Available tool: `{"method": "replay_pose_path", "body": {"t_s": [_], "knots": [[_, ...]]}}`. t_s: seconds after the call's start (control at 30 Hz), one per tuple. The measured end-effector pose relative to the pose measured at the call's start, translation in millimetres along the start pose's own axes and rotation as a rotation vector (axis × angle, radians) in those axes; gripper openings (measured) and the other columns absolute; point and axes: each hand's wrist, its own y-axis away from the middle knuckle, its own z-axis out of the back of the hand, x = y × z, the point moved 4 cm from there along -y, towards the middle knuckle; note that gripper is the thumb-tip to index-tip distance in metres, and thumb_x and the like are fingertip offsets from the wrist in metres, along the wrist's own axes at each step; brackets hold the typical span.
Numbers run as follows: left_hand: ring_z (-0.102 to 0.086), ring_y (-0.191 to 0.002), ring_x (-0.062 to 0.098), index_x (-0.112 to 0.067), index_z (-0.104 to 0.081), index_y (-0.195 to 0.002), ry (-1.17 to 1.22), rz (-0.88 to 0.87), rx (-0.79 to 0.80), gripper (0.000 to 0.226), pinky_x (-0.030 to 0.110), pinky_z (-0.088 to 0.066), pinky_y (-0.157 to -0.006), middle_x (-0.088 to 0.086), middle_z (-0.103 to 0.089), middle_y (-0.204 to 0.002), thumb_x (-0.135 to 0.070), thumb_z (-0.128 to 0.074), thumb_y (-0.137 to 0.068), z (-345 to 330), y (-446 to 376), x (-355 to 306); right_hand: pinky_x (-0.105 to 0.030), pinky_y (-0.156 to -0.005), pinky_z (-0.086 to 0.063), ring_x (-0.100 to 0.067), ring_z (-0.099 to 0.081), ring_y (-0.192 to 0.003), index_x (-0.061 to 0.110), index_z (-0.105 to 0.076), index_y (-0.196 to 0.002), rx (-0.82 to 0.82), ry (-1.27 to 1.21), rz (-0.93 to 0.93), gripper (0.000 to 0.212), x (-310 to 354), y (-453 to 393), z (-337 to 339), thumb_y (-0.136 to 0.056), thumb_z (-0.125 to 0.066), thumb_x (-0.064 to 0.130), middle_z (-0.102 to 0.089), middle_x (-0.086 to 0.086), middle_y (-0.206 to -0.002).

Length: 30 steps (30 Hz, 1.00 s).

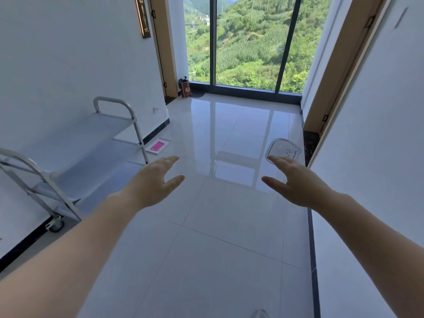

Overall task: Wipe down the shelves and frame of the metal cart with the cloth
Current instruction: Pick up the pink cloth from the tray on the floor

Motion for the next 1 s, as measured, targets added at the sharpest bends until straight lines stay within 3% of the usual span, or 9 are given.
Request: {"method": "replay_pose_path", "body": {"t_s": [0.27, 0.4, 0.7, 1.0], "knots": [[-0.029, -0.136, 0.010, -0.023, -0.032, -0.142, 0.098, 0.174, 0.028, 0.058, 0.022, -0.018, -0.105, -0.003, -0.035, -0.148, -0.044, -0.050, -0.090, -88.4, -96.7, -3.6, -0.039, -0.106, -0.038, -0.017, -0.041, -0.131, 0.023, -0.030, -0.145, 0.082, -0.115, -0.014, 0.067, -106.6, -103.6, -24.8, -0.088, -0.049, 0.054, -0.036, 0.002, -0.148], [-0.027, -0.137, 0.011, -0.023, -0.031, -0.142, 0.129, 0.230, 0.053, 0.058, 0.030, -0.022, -0.111, -0.003, -0.034, -0.149, -0.043, -0.049, -0.091, -116.2, -137.9, -3.1, -0.036, -0.105, -0.037, -0.015, -0.042, -0.130, 0.025, -0.030, -0.145, 0.145, -0.100, 0.056, 0.067, -137.4, -159.0, -37.2, -0.088, -0.049, 0.055, -0.036, 0.004, -0.148], [-0.027, -0.136, 0.009, -0.024, -0.031, -0.142, 0.198, 0.337, 0.027, 0.057, 0.025, -0.020, -0.109, -0.005, -0.033, -0.149, -0.043, -0.049, -0.091, -148.0, -228.6, 36.1, -0.034, -0.105, -0.037, -0.013, -0.042, -0.129, 0.030, -0.026, -0.145, 0.232, -0.147, 0.178, 0.068, -154.3, -293.9, -66.3, -0.086, -0.046, 0.059, -0.034, 0.008, -0.148], [-0.025, -0.136, 0.006, -0.028, -0.029, -0.142, 0.259, 0.381, 0.038, 0.057, 0.020, -0.018, -0.105, -0.008, -0.031, -0.149, -0.045, -0.048, -0.091, -163.0, -384.8, 137.3, -0.031, -0.100, -0.040, -0.009, -0.043, -0.126, 0.033, -0.023, -0.145, 0.300, -0.121, 0.184, 0.067, -164.8, -468.8, -113.3, -0.087, -0.044, 0.059, -0.032, 0.012, -0.148]]}}
